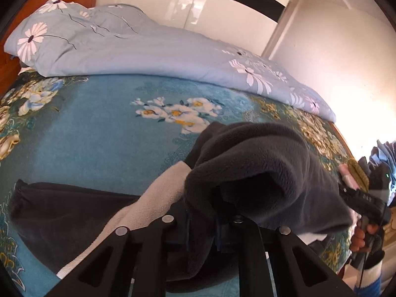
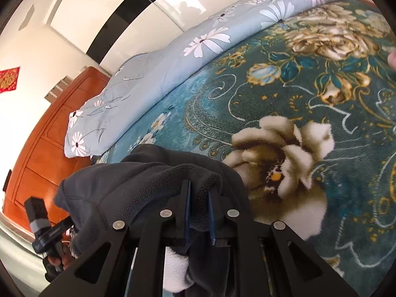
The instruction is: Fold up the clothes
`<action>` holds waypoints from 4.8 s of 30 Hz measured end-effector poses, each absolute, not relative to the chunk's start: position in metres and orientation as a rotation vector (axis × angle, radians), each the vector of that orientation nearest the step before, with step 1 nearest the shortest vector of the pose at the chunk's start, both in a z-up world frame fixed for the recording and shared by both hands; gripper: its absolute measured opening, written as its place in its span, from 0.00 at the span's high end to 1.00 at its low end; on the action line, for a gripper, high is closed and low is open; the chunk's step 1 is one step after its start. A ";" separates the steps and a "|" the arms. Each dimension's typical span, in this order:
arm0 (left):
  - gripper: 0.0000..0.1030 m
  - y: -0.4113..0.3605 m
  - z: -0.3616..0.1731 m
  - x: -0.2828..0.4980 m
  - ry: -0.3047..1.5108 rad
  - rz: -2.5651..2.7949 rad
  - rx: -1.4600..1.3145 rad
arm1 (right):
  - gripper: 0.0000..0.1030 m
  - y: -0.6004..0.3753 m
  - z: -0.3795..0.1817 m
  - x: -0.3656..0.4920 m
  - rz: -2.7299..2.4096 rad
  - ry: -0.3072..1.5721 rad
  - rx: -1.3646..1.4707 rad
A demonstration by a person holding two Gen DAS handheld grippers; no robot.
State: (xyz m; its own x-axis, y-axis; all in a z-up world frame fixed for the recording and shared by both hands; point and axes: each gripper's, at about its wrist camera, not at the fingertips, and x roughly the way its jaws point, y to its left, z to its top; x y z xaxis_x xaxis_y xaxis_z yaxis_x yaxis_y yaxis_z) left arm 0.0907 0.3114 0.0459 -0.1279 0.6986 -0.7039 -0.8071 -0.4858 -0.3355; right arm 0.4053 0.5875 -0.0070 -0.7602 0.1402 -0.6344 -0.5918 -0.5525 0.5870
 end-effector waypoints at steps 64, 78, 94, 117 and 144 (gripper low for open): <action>0.89 0.173 0.283 0.098 -0.171 2.023 -0.571 | 0.92 0.487 0.205 0.410 2.539 0.575 -0.275; 0.90 0.043 0.382 0.201 -0.148 2.067 -0.194 | 0.92 0.364 0.348 0.508 2.576 0.122 0.042; 0.89 0.238 0.204 0.067 0.095 2.061 -0.773 | 0.92 0.497 0.212 0.385 2.440 0.334 -0.443; 0.73 0.379 -0.021 -0.067 0.167 1.929 -1.390 | 0.93 0.617 0.027 0.285 2.352 0.698 -0.916; 0.26 0.079 -0.045 0.061 -0.129 2.073 -1.235 | 0.93 0.576 0.026 0.174 2.362 0.672 -1.116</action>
